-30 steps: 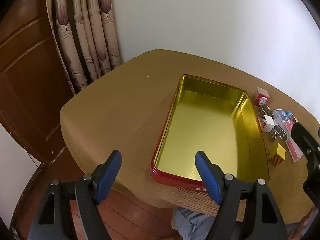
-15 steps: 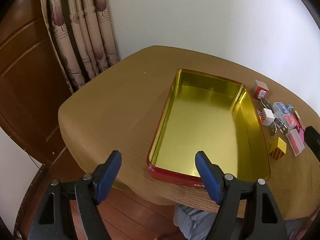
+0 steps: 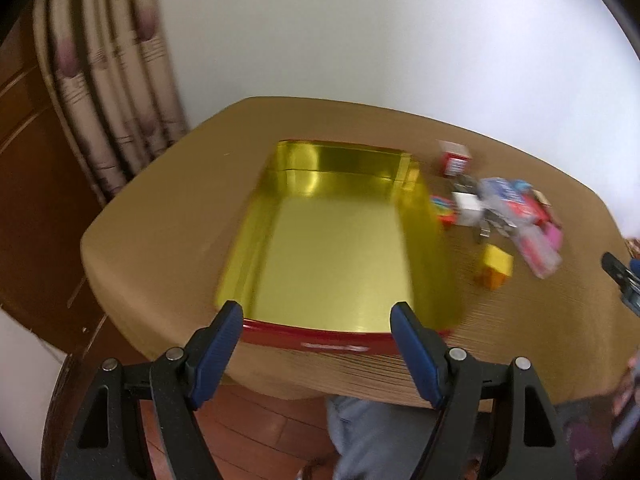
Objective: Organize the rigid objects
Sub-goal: 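Move the left tool toward the yellow cube beside the tin, then grasp the yellow cube with the left tool while the right tool grasps the clear red-card box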
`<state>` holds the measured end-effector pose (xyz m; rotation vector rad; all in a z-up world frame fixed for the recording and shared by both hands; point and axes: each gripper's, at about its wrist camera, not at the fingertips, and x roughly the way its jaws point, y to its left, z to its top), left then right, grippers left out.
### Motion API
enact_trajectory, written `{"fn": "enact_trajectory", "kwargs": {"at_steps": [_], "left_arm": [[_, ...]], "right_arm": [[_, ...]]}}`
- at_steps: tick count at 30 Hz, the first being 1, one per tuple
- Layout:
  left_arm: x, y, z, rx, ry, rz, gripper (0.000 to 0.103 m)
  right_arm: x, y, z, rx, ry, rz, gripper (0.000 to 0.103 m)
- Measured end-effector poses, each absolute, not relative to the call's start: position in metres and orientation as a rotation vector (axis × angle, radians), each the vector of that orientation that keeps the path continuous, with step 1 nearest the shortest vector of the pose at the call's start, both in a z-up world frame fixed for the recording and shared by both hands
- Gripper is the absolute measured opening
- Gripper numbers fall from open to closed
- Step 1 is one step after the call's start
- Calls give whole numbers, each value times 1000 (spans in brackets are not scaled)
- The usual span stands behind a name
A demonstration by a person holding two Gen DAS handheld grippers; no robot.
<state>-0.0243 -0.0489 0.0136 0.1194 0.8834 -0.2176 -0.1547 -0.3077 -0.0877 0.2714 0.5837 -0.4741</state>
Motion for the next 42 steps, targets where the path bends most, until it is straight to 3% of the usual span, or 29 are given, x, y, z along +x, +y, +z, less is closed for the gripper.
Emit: {"fn": "enact_trajectory", "kwargs": {"at_steps": [13,30,31,32,33,35,42], "left_arm": [[-25,-178,20,265,926,-555,78],[28,-222,-34,322,1049,-581,77],[29,-222,-36,326,1045,-578,76],[31,-223,-38,329,1048,-580,67],[33,-224,-42,333,1065,-588,51],[40,-228,-53,334,1111,-592,30],[35,-223,-56,303,1095,-603,30]], "right_arm": [[-166,-383,-137,330,639,-595,103],[-157,-394,-155,396,666,-515,103],[-156,-393,-155,388,669,-515,103],[-154,-391,-155,377,670,-512,103],[-153,-390,-154,372,672,-510,103],[-151,-388,-154,353,673,-509,103],[-149,-388,-155,344,683,-487,103]]}}
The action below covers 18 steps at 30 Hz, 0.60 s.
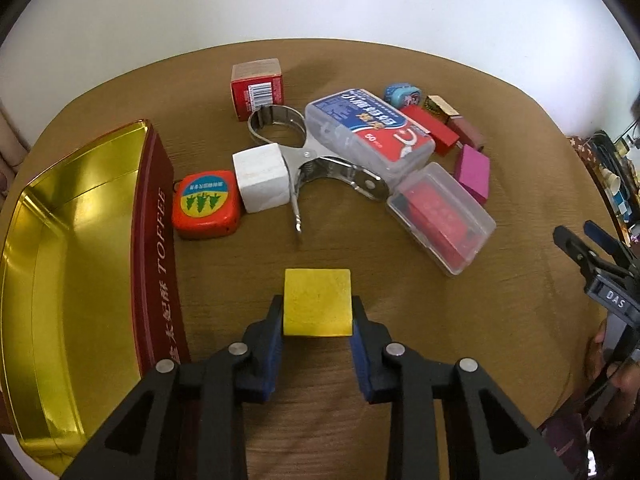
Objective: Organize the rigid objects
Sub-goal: 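Grasp the yellow cube with the left tool while the right tool grasps the clear red-card box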
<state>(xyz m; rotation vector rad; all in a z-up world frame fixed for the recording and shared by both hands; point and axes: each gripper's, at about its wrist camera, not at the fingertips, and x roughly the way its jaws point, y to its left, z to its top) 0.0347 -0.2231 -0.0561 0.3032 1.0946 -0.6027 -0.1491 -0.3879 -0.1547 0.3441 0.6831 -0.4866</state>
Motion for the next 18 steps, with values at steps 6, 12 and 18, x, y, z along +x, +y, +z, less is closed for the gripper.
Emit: {"fn": "enact_trajectory", "kwargs": {"at_steps": [6,12,18], "left_arm": [[11,-206,-25,215,1058,-607,30],[-2,-171,11,119,1028,-552,30],[4,-128,25,91,996,-467,30]], "right_arm": [[-142,-373,-141,356,684,-291,103],[-112,-321,-112,263,706,-80,103],[-74,-298,-120,248,790,-37,90]]}}
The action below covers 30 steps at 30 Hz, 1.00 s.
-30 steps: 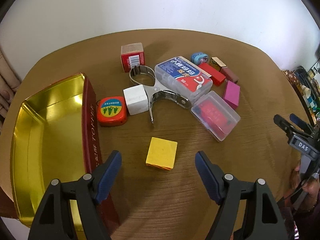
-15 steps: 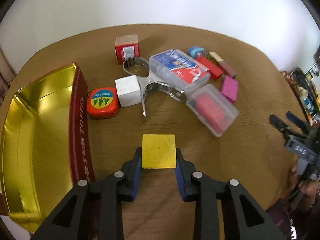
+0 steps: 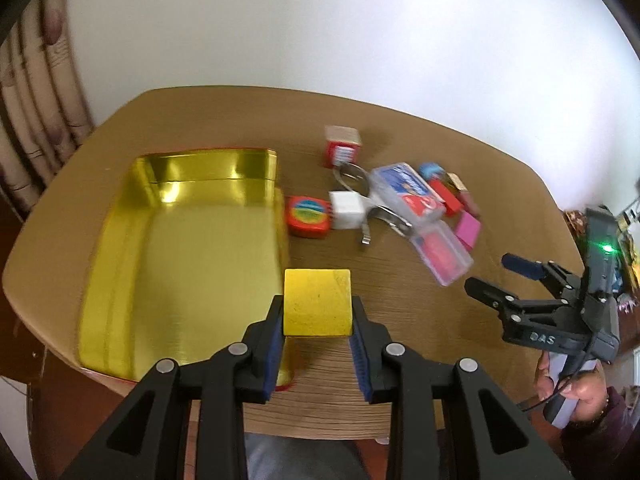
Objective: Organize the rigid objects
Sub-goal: 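Grasp the yellow cube with the left tool while the right tool grasps the clear red-card box, then release the yellow cube into the tin while the right tool drops the clear box in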
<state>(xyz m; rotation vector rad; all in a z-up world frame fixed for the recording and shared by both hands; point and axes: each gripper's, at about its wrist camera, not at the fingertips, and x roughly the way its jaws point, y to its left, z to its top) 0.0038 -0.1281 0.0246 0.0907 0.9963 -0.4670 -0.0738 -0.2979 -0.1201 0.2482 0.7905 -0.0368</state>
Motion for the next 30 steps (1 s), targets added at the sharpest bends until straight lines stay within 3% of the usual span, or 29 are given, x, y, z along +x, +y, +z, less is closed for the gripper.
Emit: {"fn": "enact_trajectory", "kwargs": {"at_steps": [8,12,18,25,27,30], "left_arm": [[22,-93,25,30,992,-416,30],[32,-86,19,30,1002,-395,30],[51,-81,4,53,1025,-364,30],[75,-76,-3,107,1009,-338,31],[82,-72,-3,99,1006,-309,39],[87,-61,-2,48,1004,-292,39]], "right_arm": [[-48,-300,-132,300,866,-14,87],[-38,-305,-136,326,902,-1,80],[-23,-302,-141,291,960,-13,52],[-31,-301,-138,319,968,4,50],[-38,-301,-135,344,957,15,50],[-50,-298,-125,376,941,36,50]]}}
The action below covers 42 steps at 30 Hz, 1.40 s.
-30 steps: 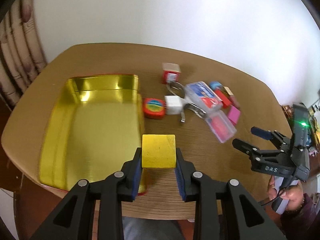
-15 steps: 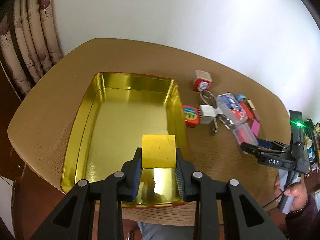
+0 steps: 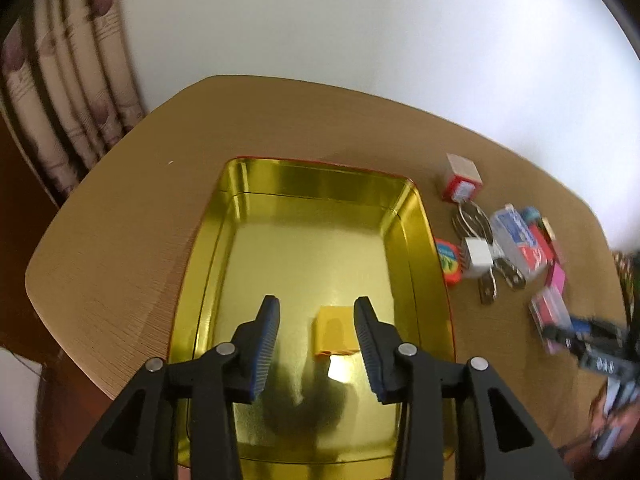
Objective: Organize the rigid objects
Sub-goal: 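Release the yellow cube into the tin while the right tool drops the clear box in, then move the left tool to the toothpick box among the items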
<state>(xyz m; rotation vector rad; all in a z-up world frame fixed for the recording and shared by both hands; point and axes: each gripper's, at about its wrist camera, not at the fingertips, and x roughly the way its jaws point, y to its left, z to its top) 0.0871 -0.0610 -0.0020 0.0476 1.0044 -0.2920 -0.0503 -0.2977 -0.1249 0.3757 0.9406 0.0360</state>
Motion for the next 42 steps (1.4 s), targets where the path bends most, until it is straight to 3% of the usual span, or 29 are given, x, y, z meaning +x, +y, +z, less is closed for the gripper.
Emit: {"fn": "enact_trajectory", "kwargs": {"at_steps": [7,13,26,32,38,42], "left_arm": [[62,-32,9,-5,1029,-234,39],[29,-7,12,-57,1036,-203,40],[31,20,5,-73,994,-133,40],[34,20,3,-58,988,-132,40],[32,16,2,-51,991,-122,40],[27,10,5,-53,987,-147,40]], "right_arm": [[-49,-258,-64,357,855,175,50],[13,-176,-24,260,840,327,50],[153,-67,-60,238,1009,334,51],[145,-70,-59,241,971,323,55],[59,-127,-37,317,769,325,63],[-28,-196,-52,277,677,143,78]]}}
